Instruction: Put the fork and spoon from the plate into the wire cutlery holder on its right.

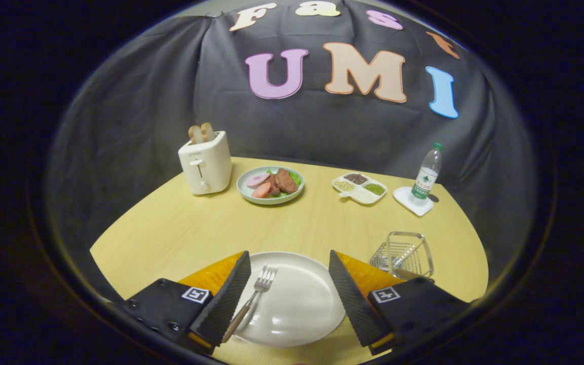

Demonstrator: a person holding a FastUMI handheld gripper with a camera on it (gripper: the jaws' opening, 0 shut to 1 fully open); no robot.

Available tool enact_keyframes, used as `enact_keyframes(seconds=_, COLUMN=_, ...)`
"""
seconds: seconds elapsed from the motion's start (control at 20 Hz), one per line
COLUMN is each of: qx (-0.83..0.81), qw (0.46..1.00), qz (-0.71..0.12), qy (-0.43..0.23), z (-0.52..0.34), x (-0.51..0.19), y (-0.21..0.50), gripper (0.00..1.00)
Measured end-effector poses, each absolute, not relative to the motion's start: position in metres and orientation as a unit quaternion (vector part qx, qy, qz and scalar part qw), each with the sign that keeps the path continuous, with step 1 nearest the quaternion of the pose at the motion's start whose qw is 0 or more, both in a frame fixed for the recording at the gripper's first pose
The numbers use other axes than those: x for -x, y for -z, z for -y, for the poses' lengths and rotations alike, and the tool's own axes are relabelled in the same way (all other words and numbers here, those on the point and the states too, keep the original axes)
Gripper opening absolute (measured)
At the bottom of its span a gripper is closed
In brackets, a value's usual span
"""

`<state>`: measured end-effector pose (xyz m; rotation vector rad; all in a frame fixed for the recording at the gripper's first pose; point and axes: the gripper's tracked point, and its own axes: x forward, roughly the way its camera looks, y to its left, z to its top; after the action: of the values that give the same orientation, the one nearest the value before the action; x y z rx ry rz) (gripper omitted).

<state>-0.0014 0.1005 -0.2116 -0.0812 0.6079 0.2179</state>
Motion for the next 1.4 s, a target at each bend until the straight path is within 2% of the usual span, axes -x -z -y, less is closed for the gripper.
enact_keyframes(seconds=0.75, qx=0.084, qw=0.886, qz=-0.430, qy=-0.150, z=-0.129, x=0.051, y=0.303, gripper=0.99)
enact_keyframes(seconds=0.95, qx=0.095, qw=0.878, qz=-0.443, qy=-0.153, z=-0.132, x=0.056, y=0.316, gripper=0.96)
enact_keyframes(seconds=1.4, qx=0.095, qw=0.863, qz=-0.473, qy=-0.148, z=-0.129, x=0.062, y=0.324, gripper=0.47)
